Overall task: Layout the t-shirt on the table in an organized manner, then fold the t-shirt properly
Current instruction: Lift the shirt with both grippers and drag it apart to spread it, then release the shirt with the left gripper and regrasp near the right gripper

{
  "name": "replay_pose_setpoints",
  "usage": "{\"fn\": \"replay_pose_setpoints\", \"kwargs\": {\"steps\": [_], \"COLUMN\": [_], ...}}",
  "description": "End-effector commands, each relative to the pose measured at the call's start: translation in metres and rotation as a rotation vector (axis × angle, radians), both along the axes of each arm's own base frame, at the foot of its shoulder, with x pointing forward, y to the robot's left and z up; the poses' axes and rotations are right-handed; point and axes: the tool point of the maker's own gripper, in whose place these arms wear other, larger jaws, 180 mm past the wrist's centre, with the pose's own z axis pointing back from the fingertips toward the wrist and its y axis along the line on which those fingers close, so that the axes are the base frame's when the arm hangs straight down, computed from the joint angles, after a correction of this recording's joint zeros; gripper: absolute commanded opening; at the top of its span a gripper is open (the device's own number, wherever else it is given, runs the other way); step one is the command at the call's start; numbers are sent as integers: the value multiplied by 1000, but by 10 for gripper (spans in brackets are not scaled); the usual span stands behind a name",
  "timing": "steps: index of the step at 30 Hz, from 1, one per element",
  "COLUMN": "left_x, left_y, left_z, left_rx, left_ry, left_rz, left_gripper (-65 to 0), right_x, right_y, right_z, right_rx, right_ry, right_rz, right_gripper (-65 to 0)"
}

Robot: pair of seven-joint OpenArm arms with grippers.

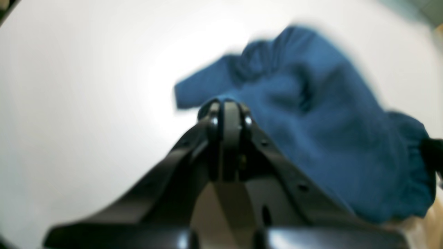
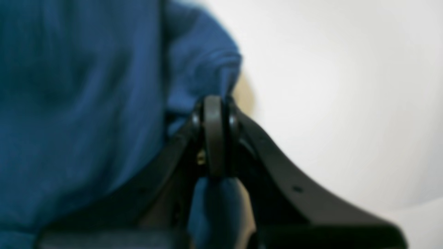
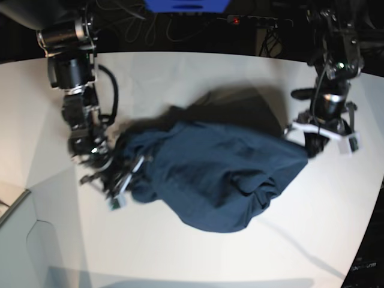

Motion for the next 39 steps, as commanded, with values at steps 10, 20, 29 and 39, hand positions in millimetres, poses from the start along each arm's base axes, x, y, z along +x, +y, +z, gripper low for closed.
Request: {"fn": "replay_pose_setpoints", "kwargs": {"steps": [10,20,29,39], "left_x": [82,43,-8,-25], "left_y": [-18,-86,-244,-333], "left_z": [121,72,48,-4], "left_rx": [15,-276,-368,-237], "left_ry": [-364,-229,-106,30], "left_rz": [-54,-187,-513,-792], "left_gripper": [-650,-650,-650,-649], "right_x": [89,143,154,137], "right_y": [-42,-54,-70,-101], "right_z": [224,315,315,258], "right_rx": [52,87,82,21], "right_ry": [-546,-657,-659,-561], "right_rz": [-103,-131,-146,-183], "right_gripper": [-650,-650,-650,-650]}}
